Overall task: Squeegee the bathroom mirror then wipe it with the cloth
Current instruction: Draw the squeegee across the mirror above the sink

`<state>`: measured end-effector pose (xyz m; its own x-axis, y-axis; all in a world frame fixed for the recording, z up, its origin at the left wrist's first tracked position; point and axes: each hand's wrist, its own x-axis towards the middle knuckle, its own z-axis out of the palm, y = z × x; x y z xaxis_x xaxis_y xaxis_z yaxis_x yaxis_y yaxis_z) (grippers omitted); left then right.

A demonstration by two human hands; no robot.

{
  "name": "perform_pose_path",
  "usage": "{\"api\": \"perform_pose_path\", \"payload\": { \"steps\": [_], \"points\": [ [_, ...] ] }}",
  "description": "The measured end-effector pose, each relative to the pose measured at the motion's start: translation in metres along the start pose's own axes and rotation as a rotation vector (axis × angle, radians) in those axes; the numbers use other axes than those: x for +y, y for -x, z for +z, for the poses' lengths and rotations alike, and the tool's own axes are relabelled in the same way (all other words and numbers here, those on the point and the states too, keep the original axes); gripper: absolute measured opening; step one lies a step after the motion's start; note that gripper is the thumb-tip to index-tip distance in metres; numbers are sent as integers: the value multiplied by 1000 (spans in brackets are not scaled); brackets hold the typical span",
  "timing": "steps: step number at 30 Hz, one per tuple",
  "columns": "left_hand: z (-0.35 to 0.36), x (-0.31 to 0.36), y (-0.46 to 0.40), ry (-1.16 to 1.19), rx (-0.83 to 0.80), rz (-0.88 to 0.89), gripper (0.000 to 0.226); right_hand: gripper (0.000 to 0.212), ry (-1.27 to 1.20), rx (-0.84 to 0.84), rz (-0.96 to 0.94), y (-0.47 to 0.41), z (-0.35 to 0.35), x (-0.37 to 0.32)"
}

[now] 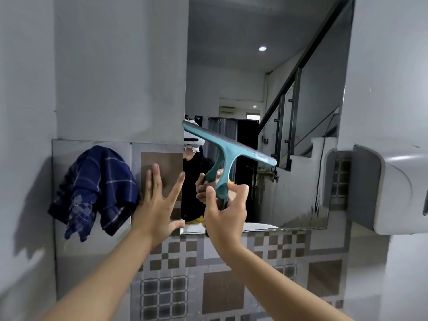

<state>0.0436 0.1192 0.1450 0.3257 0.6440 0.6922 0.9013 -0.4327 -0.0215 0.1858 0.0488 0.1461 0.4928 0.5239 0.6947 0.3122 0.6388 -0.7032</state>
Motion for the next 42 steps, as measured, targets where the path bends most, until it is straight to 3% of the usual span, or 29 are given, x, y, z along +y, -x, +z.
{"api": "perform_pose_path", "payload": {
  "steps": [8, 11, 17, 33, 42],
  "points": [
    [-7, 6, 1, -59, -37, -34, 121, 35, 161, -28, -183, -22, -52, 11],
    [-9, 8, 2, -53, -28, -27, 122, 25, 190, -76, -221, -32, -73, 6],
    [-12, 8, 2, -61, -48, -31, 123, 27, 335, -123, -275, -58, -118, 13],
    [-12, 18, 0, -128, -89, -110, 125, 29, 536, -112, -265, -96, -258, 55],
    [-9, 19, 1, -128, -69, -107, 128, 24, 548, -44, -230, -64, -273, 80]
  ]
}}
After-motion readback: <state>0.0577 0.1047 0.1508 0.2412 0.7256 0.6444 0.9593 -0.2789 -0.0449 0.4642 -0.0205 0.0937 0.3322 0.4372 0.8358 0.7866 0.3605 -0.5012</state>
